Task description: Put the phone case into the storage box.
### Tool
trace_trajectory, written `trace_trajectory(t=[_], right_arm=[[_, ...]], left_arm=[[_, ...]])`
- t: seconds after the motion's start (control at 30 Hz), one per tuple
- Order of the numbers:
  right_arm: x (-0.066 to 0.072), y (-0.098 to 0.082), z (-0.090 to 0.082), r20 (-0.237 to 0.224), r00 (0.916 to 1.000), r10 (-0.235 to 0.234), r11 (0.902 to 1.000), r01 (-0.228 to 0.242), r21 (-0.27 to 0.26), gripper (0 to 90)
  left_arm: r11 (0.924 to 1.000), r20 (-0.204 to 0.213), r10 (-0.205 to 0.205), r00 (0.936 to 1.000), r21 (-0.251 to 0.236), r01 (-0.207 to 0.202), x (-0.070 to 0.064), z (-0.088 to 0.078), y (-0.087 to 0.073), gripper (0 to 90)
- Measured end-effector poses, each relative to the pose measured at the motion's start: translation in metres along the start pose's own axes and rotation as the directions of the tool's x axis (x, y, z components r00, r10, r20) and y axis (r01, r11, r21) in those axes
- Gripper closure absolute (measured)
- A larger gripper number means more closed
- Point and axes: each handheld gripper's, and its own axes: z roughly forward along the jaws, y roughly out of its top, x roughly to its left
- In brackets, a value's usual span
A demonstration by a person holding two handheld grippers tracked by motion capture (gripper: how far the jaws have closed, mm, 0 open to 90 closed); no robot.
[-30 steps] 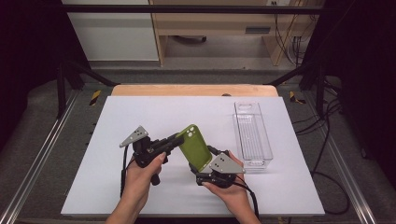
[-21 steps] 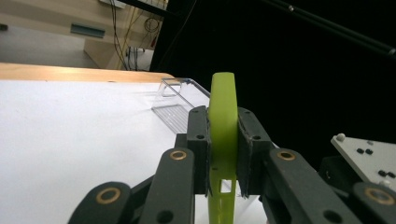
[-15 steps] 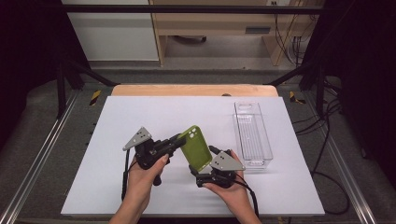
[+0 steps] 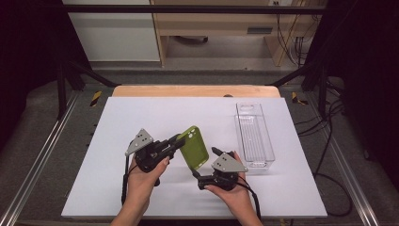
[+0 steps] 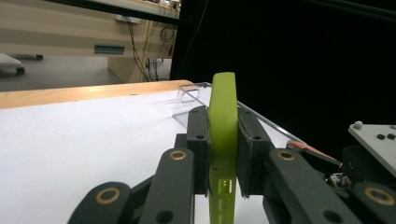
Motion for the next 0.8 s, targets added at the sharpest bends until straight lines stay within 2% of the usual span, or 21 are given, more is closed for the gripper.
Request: trace_trajectory(t=[0.13,0.3,0.43,0.47,0.57,0.6,0.67,0.8], right_arm=[[0.001,0.0,-0.001,-0.003,1.0,0.002,1.0,-0.002,-0.001,3.5],[0.001,0.005,-0.005,-0.01,0.9999,-0.007,1.0,0.007,0.001,3.0],[0.0,0.02,-0.005,-0.004,0.9997,-0.025,0.9997,0.025,0.009,3.4],[-0.001,0.03,-0.003,-0.015,0.999,-0.042,0.9991,0.042,0.011,3.3],[-0.002,0.041,0.001,-0.019,0.9984,-0.054,0.9982,0.054,0.025,3.4],[-0.003,0.049,0.006,-0.026,0.9986,-0.047,0.9978,0.048,0.045,3.6],[-0.003,0.053,0.012,-0.042,0.9988,-0.024,0.9978,0.027,0.06,3.7],[-0.001,0.051,0.021,-0.041,0.9989,0.022,0.9986,-0.02,0.049,4.2]], left_arm=[[0.9996,-0.016,0.027,0.9995,0.002,-0.027,-0.001,-0.001,0.0,77.2],[0.9991,-0.03,0.04,0.9988,-0.008,-0.041,0.0,-0.003,0.001,77.3],[0.9991,-0.046,0.04,0.9981,-0.013,-0.041,0.003,-0.003,0.002,77.2],[0.999,-0.051,0.043,0.9978,-0.009,-0.043,0.004,-0.003,0.002,77.3],[0.999,-0.06,0.042,0.9973,-0.015,-0.043,0.005,-0.002,0.002,77.2],[0.9988,-0.064,0.044,0.997,-0.02,-0.045,0.005,-0.002,0.002,77.2],[0.9983,-0.069,0.048,0.9965,-0.03,-0.05,0.004,-0.002,0.002,77.2],[0.9975,-0.071,0.066,0.9953,-0.022,-0.067,0.001,-0.001,0.001,77.2]])
